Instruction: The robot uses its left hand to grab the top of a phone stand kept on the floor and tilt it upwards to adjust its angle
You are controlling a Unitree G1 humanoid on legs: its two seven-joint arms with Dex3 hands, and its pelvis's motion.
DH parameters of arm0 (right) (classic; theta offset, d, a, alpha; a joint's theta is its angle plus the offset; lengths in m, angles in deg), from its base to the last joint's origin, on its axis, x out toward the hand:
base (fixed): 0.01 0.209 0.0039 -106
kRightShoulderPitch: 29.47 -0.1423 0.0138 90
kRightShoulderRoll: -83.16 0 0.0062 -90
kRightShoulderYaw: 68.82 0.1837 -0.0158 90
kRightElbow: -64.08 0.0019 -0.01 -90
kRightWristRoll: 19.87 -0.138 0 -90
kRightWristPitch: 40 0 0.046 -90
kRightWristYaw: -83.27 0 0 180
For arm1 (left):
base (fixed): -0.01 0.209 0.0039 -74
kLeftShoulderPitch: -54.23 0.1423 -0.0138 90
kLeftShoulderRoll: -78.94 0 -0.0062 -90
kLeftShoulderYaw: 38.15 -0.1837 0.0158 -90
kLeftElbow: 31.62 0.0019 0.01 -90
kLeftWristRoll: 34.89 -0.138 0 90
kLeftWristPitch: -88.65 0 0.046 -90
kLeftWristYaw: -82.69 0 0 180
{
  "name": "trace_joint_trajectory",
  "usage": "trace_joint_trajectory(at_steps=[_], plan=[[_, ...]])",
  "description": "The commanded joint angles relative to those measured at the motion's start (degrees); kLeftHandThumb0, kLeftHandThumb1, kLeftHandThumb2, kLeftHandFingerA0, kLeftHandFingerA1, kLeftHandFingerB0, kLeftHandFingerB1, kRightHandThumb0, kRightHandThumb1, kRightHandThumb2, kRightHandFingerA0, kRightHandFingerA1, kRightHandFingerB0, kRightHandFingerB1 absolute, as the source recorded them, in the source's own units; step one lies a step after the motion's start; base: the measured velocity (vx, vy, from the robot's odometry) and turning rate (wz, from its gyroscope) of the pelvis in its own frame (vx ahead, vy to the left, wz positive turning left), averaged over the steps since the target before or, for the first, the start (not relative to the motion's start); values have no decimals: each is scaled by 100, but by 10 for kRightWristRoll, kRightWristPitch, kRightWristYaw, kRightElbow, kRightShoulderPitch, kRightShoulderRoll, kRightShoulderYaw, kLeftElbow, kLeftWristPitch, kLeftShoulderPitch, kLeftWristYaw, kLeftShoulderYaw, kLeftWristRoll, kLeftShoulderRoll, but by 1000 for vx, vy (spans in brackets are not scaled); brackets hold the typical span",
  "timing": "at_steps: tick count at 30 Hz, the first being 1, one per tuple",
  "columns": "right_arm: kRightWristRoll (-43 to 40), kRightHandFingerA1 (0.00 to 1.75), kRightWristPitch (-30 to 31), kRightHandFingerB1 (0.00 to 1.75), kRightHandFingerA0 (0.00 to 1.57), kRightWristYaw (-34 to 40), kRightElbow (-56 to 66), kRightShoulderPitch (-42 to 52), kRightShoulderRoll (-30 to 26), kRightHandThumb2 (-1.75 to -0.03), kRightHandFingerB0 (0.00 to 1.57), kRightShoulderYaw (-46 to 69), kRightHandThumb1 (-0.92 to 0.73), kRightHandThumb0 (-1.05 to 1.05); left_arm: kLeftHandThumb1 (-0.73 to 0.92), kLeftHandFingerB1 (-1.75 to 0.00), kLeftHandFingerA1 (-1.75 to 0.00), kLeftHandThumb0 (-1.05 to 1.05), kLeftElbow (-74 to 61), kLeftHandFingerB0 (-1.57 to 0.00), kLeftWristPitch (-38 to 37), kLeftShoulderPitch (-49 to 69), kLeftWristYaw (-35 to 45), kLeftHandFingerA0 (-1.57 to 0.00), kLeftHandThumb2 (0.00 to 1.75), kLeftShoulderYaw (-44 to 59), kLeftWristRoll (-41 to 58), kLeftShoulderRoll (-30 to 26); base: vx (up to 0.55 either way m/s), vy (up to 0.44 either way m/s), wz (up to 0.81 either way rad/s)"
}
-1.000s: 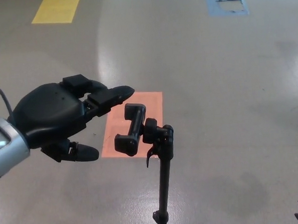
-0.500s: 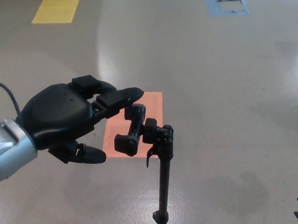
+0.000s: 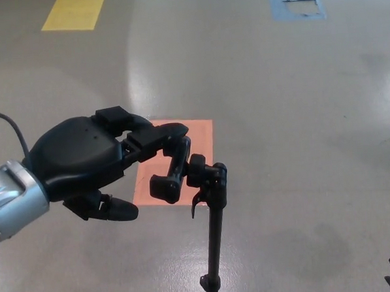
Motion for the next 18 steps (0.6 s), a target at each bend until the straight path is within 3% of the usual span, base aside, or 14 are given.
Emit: trace_joint_trajectory(at_steps=[1,18], plan=[[2,36,5,29,22,-5,-3,-2,-8,-63,21,2,-78,-73,60,-12,-38,-86,17,0,3,3,-10,-14,94,1,-10,-5,0,0,0],[8,37,7,28,23,-6,-1,-4,-7,-64,21,-5,-77,-73,61,-12,-39,-88,23,0,5,10,-8,-15,95,-4,-14,-5,0,0,0]])
